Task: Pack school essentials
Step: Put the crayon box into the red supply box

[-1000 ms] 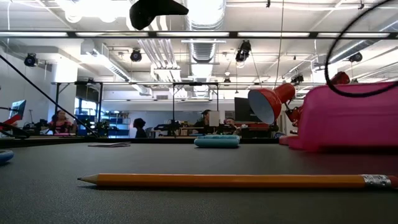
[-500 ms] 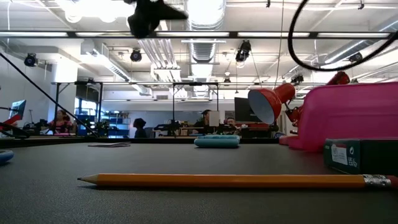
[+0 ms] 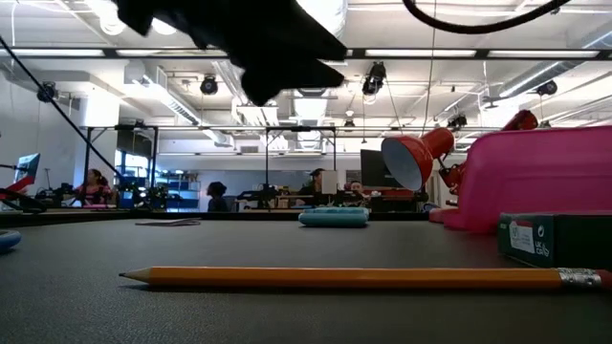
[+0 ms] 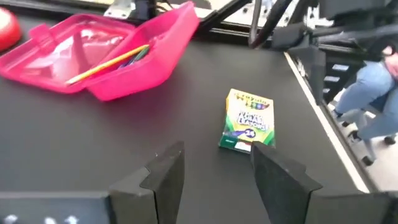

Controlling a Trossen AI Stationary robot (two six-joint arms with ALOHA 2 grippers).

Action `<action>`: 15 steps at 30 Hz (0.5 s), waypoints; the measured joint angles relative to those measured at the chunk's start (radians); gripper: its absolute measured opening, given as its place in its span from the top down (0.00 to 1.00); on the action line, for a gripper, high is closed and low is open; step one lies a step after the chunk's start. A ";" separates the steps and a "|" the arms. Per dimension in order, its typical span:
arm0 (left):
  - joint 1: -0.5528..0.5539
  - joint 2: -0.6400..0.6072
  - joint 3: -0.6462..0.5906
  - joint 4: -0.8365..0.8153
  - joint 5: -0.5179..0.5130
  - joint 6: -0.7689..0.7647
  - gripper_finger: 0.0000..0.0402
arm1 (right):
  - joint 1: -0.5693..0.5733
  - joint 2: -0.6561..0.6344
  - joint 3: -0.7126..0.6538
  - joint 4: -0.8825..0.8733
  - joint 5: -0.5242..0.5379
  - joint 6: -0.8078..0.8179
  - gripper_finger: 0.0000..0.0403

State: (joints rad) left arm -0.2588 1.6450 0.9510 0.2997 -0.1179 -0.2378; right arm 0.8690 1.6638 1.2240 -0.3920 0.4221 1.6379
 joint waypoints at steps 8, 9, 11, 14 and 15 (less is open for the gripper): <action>-0.005 0.161 0.007 0.256 0.009 0.062 0.59 | 0.001 0.000 0.000 0.200 -0.001 -0.104 0.10; -0.007 0.175 0.007 0.278 0.011 0.067 0.59 | 0.001 0.000 0.000 0.218 -0.001 -0.105 0.10; -0.010 0.202 0.007 0.322 0.024 0.097 0.59 | 0.001 0.000 0.000 0.247 -0.001 -0.105 0.10; -0.019 0.250 0.007 0.392 0.063 0.177 0.59 | 0.001 0.000 0.000 0.250 -0.002 -0.106 0.10; -0.023 0.267 0.008 0.410 0.076 0.199 0.59 | 0.001 0.000 0.000 0.248 -0.002 -0.105 0.10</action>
State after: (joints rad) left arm -0.2822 1.9124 0.9585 0.7092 -0.0419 -0.0389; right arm 0.8700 1.6642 1.2238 -0.1442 0.4203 1.5327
